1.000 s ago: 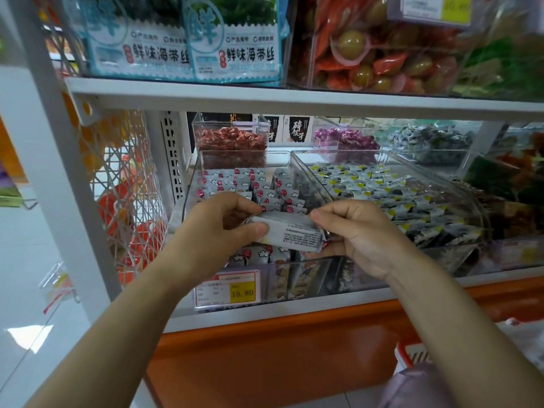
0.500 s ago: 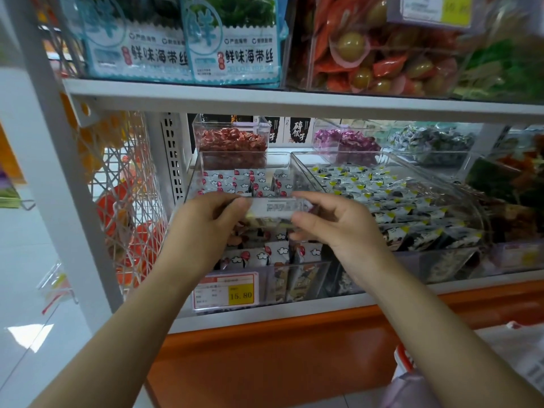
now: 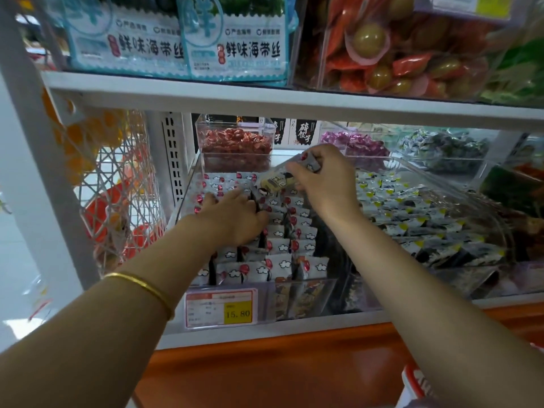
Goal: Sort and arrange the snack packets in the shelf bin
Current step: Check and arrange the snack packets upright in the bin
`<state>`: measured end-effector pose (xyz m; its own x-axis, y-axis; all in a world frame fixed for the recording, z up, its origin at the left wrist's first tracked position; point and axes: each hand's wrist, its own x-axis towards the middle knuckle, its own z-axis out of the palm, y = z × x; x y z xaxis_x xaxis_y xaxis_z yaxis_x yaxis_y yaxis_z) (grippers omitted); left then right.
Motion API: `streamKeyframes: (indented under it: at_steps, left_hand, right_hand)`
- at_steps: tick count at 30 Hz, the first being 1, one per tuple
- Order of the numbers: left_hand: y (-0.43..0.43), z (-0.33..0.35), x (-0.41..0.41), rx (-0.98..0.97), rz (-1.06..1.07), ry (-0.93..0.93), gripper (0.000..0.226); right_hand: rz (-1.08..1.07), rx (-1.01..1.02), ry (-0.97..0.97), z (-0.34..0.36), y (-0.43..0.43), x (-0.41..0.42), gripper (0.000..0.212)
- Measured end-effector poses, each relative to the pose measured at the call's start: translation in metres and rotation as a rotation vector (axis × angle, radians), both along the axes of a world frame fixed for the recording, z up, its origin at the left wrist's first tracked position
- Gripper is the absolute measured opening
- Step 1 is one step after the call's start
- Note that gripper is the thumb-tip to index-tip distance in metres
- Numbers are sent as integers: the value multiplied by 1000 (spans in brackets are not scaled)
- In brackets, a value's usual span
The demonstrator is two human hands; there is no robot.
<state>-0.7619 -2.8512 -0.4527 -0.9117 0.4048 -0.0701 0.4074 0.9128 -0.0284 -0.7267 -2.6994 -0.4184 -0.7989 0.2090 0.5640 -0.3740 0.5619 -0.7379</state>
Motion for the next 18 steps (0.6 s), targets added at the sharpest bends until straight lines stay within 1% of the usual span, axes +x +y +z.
streamKeyframes:
  at_steps: [3, 5, 9, 12, 14, 15, 16, 18]
  left_hand:
    - [-2, -2, 14, 111, 13, 30, 56]
    - [-6, -6, 27, 123, 5, 62, 51]
    - [-10, -7, 44, 189, -1, 74, 52]
    - [-13, -5, 51, 237, -14, 76, 54]
    - [-17, -4, 55, 253, -27, 80, 54]
    - [-18, -3, 57, 251, -24, 75, 54]
    - [-19, -2, 59, 247, -16, 65, 55]
    - [-18, -2, 61, 241, 5, 39, 57]
  right_hand:
    - [7, 103, -1, 2, -6, -15, 32]
    - [34, 201, -24, 1, -11, -25, 34]
    - [125, 358, -70, -7, -27, -40, 20]
    - [204, 523, -189, -14, -38, -47, 20]
    - [245, 705, -290, -17, -43, -52, 31]
    - [242, 780, -325, -17, -44, -53, 33]
    - [229, 817, -332, -17, -43, -56, 32]
    - [211, 775, -327, -13, -40, -60, 22]
